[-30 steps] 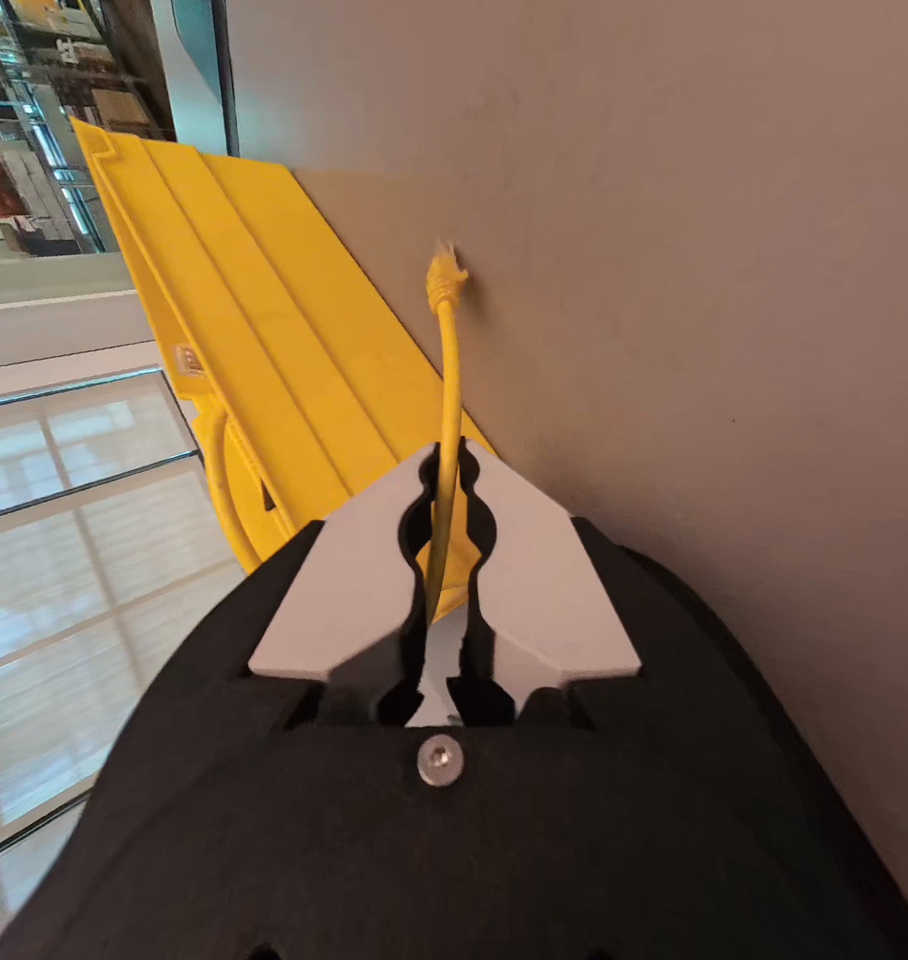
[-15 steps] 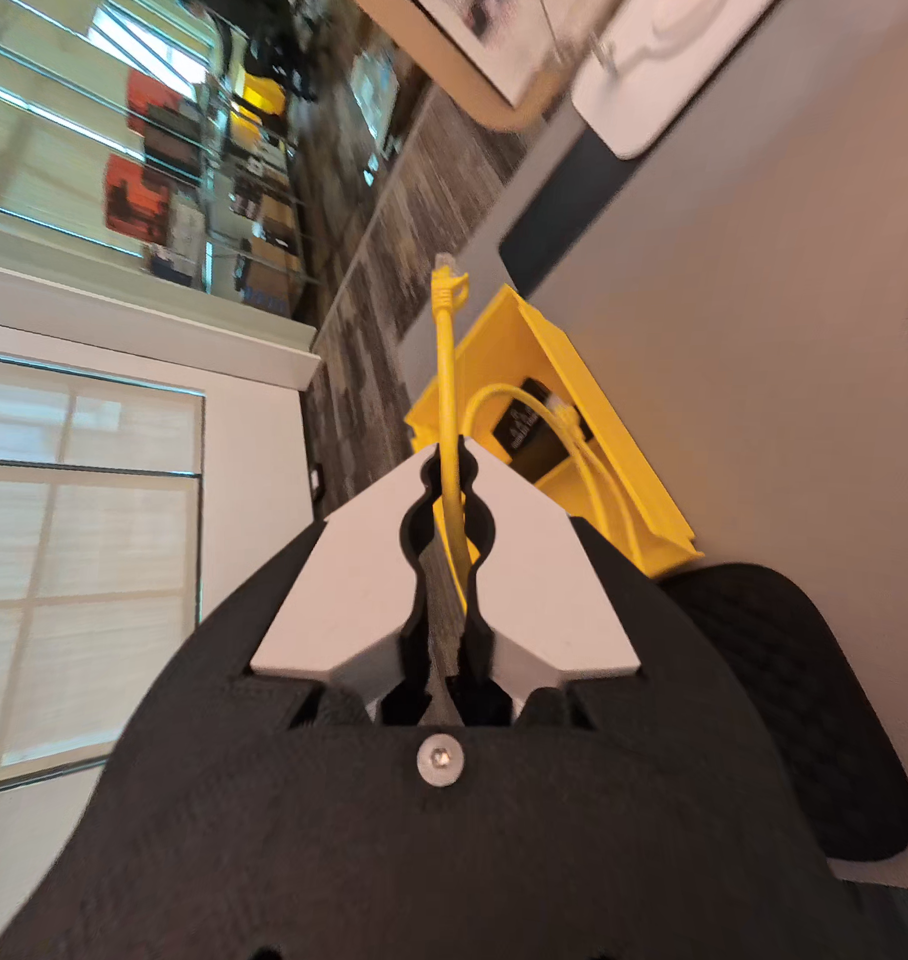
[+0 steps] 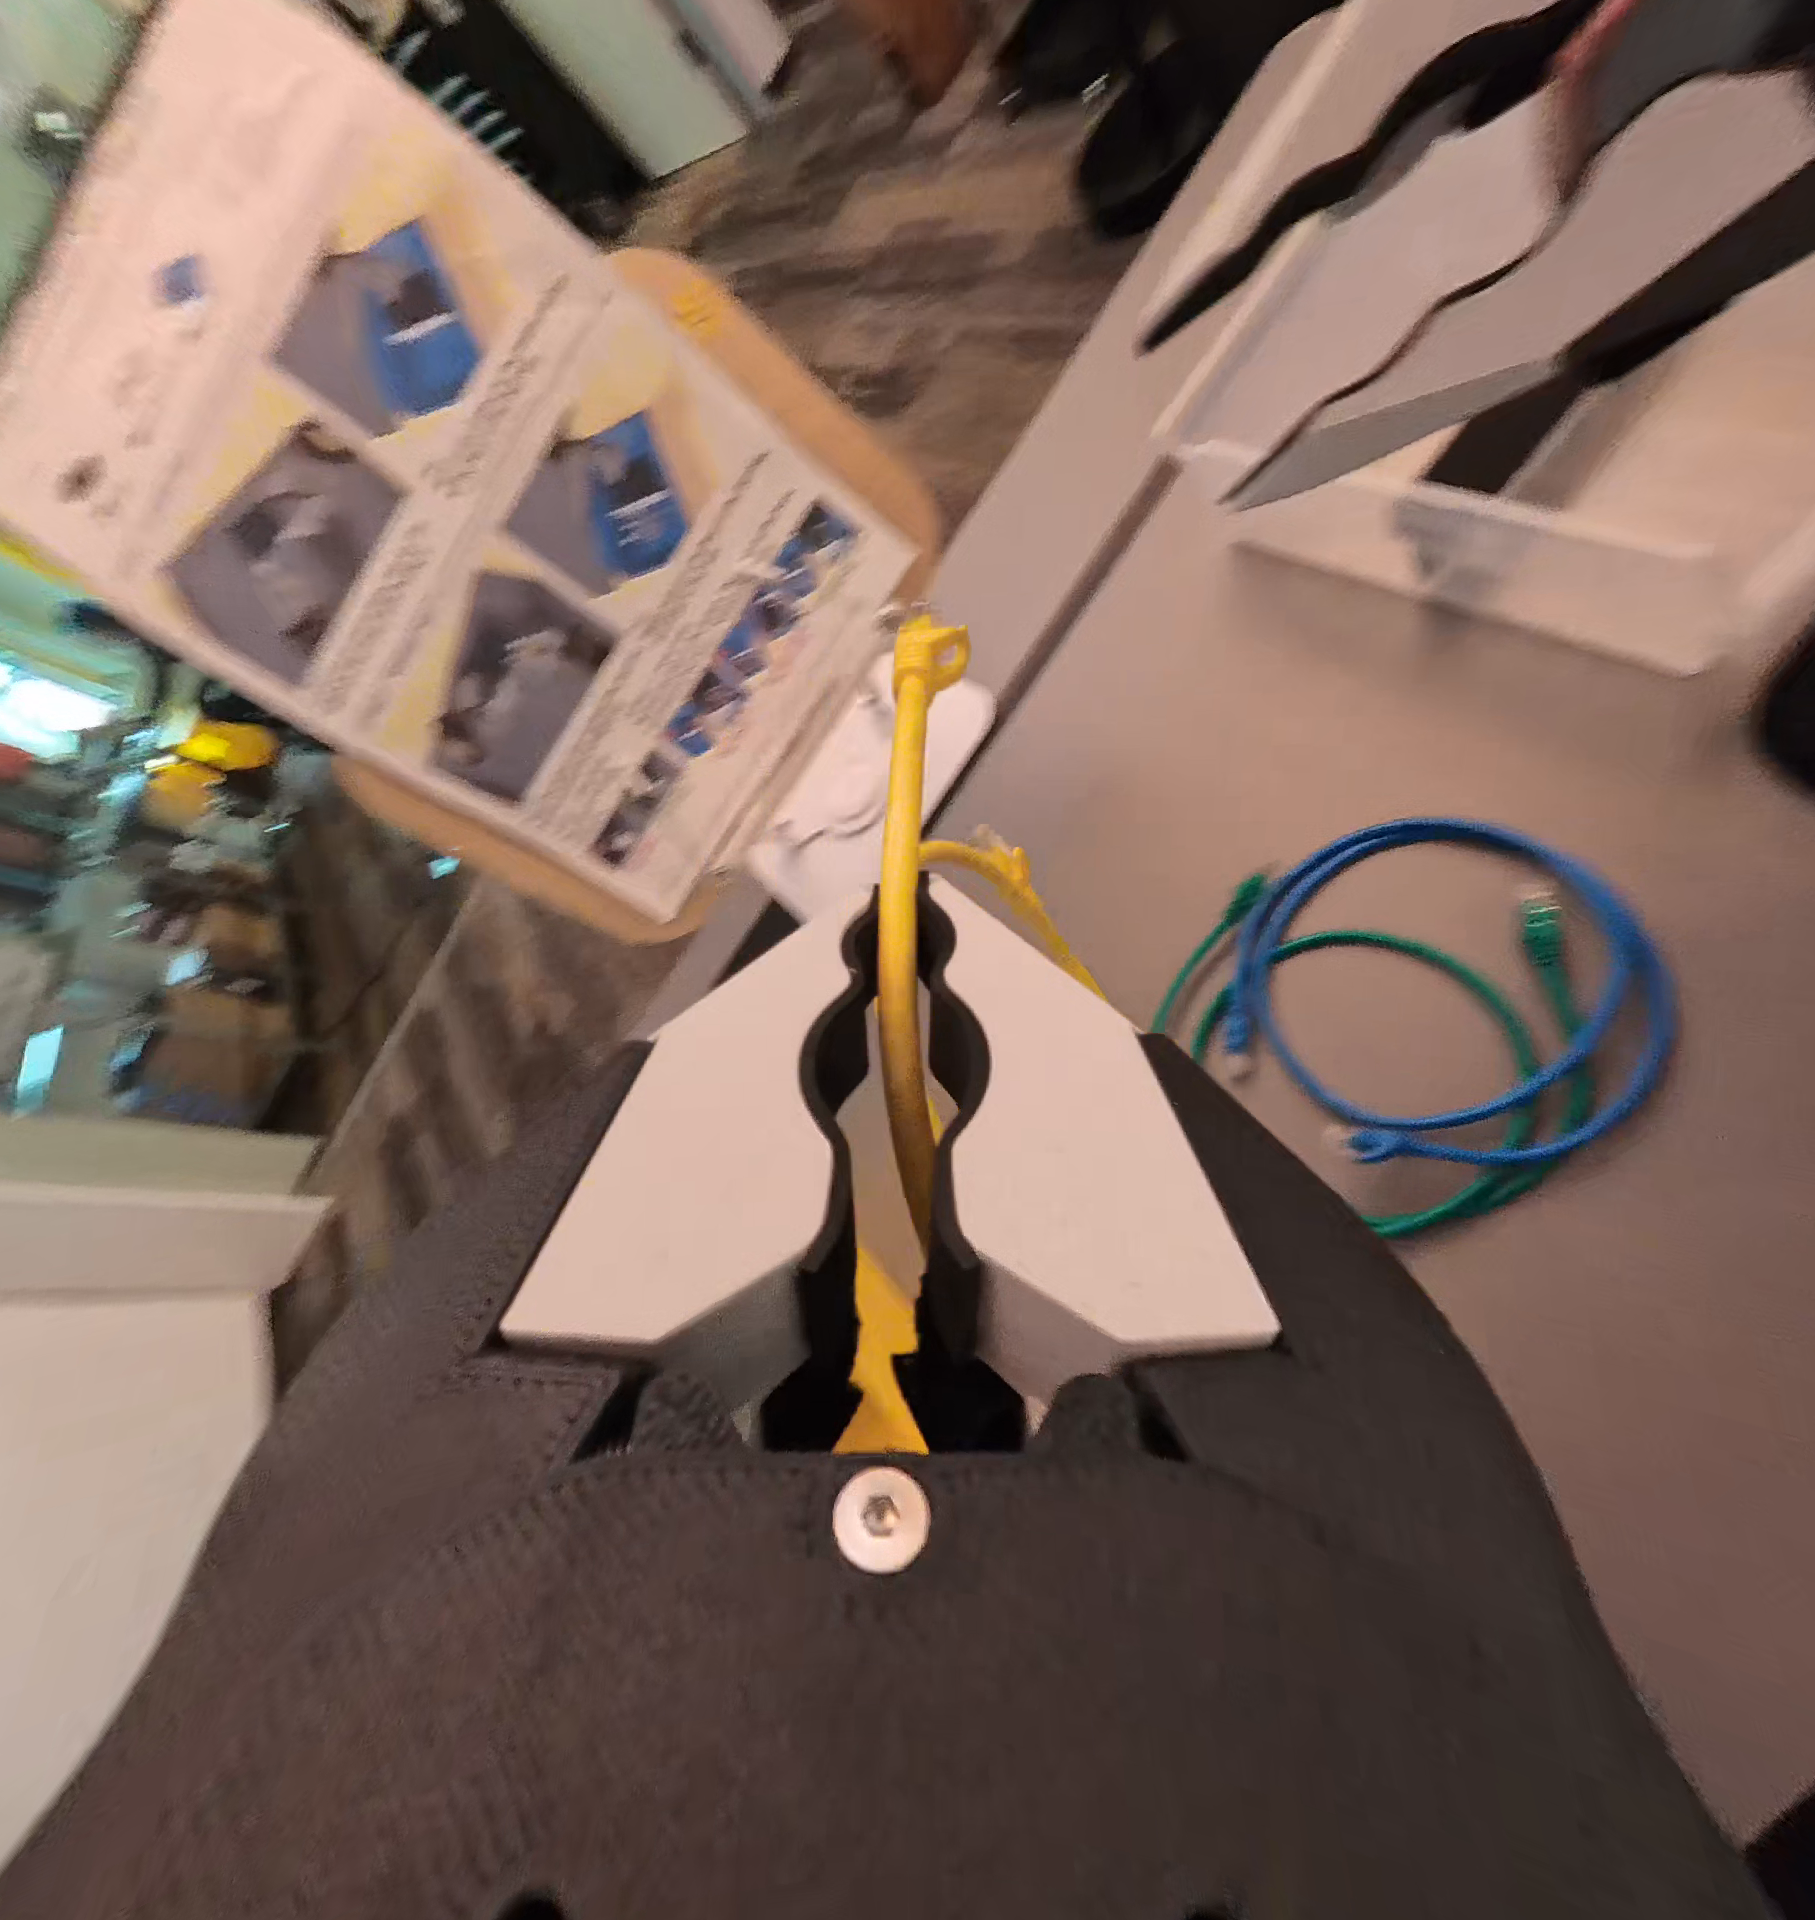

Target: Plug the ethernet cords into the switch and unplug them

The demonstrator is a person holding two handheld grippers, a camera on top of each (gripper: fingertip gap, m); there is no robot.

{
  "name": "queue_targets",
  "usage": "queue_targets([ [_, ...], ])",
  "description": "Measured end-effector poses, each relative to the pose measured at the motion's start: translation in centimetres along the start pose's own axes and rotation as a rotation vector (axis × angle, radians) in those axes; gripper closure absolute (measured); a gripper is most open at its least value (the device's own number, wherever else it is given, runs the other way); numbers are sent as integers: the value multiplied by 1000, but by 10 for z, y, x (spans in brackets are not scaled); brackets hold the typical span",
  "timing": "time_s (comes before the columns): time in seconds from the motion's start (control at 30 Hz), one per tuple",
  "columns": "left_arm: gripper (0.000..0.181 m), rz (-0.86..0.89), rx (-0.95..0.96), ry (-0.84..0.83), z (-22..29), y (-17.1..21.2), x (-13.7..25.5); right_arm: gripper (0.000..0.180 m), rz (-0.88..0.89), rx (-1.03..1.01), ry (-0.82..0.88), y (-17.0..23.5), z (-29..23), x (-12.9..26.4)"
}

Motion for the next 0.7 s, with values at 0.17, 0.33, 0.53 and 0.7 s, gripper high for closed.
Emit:
queue_targets([
  [0.17, 178, 71, 241, 335, 38, 12, -47, 140, -7, -38, 6, 7, 7, 3],
  [0.33, 178, -21, 539, 606, 71, 69, -118, 139, -41, -56, -2, 17, 8, 1],
  [0.53, 145, 72, 631, 632, 72, 118, -165, 137, -67, -60, -18, 24, 6, -5],
  [0.7, 128, 310, 479, 577, 41, 118, -137, 136, -82, -61, -25, 30, 5, -11],
])
Point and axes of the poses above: each gripper's, where its closed fingertips meet, x back along the fingers, y out of its underside, z = x × y across the jaws, the point moved 5 cm from there along x, back along the fingers, and after that the axes turned 4 degrees about z, right-handed, at the moved point
